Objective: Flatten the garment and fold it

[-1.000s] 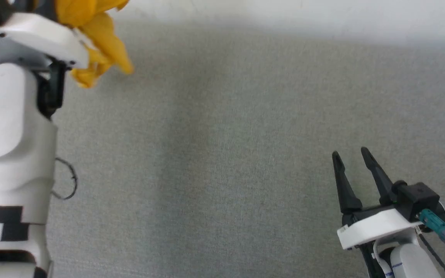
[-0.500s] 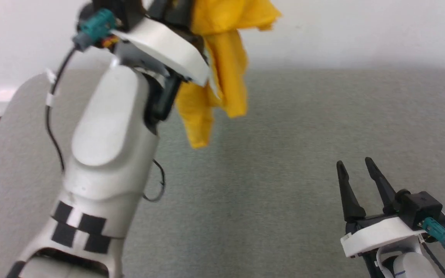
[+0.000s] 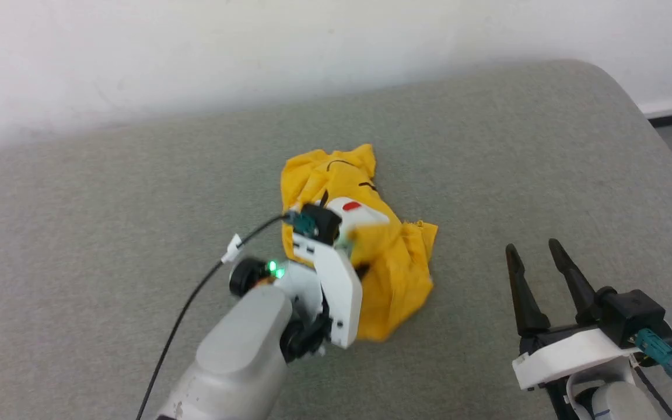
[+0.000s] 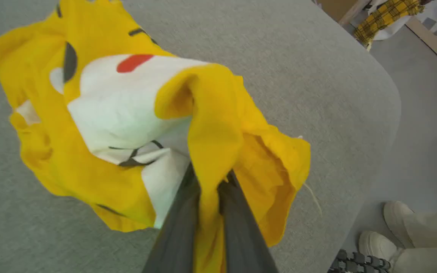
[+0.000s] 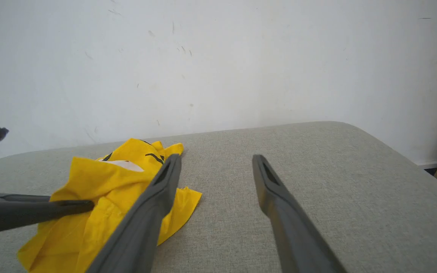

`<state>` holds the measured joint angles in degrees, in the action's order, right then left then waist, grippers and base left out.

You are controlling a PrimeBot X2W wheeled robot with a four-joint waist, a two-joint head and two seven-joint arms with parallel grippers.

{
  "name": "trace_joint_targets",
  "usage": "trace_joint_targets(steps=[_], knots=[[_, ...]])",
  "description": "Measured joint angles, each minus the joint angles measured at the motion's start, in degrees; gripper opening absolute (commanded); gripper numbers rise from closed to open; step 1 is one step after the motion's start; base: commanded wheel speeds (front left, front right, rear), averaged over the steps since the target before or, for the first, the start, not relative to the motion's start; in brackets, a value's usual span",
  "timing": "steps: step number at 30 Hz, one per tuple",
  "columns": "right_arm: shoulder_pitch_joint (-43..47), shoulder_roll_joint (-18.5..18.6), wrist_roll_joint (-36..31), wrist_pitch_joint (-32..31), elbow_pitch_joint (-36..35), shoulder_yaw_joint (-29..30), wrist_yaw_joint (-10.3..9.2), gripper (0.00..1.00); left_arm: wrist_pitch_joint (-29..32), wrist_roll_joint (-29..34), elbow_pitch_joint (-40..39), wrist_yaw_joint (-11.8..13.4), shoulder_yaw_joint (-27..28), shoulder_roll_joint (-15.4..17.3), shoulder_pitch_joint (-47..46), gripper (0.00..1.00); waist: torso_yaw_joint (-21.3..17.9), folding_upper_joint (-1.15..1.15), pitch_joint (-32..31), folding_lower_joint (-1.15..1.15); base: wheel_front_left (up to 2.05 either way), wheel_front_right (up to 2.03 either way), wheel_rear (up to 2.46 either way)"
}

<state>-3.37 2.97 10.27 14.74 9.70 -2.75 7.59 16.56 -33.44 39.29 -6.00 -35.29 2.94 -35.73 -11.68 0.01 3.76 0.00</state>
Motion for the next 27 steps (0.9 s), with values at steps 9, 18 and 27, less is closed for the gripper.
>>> trace_joint_targets(steps=[9, 18, 27], knots=[[0.0, 0.0, 0.8, 0.0, 0.6, -0.4, 0.0, 1.0, 7.4, -2.8, 4.1, 1.8, -3.7, -0.9, 1.5, 1.0, -1.4, 0.0, 2.4, 0.0, 0.0, 0.0, 0.0], [0.0, 0.0, 0.8, 0.0, 0.7, -0.2, 0.0, 1.0, -12.1, -3.8, -3.4, 5.2, 2.5, 0.4, 3.1, 1.0, 2.3, 0.0, 0.5, 0.01, 0.0, 0.0, 0.0], [1.4, 0.0, 0.7, -0.1, 0.5, 0.6, 0.0, 1.0, -30.9, -0.9, -13.5, 11.0, 11.5, 5.9, 11.4, 1.0, 6.1, 0.0, -2.0, 0.0, 0.0, 0.0, 0.0]])
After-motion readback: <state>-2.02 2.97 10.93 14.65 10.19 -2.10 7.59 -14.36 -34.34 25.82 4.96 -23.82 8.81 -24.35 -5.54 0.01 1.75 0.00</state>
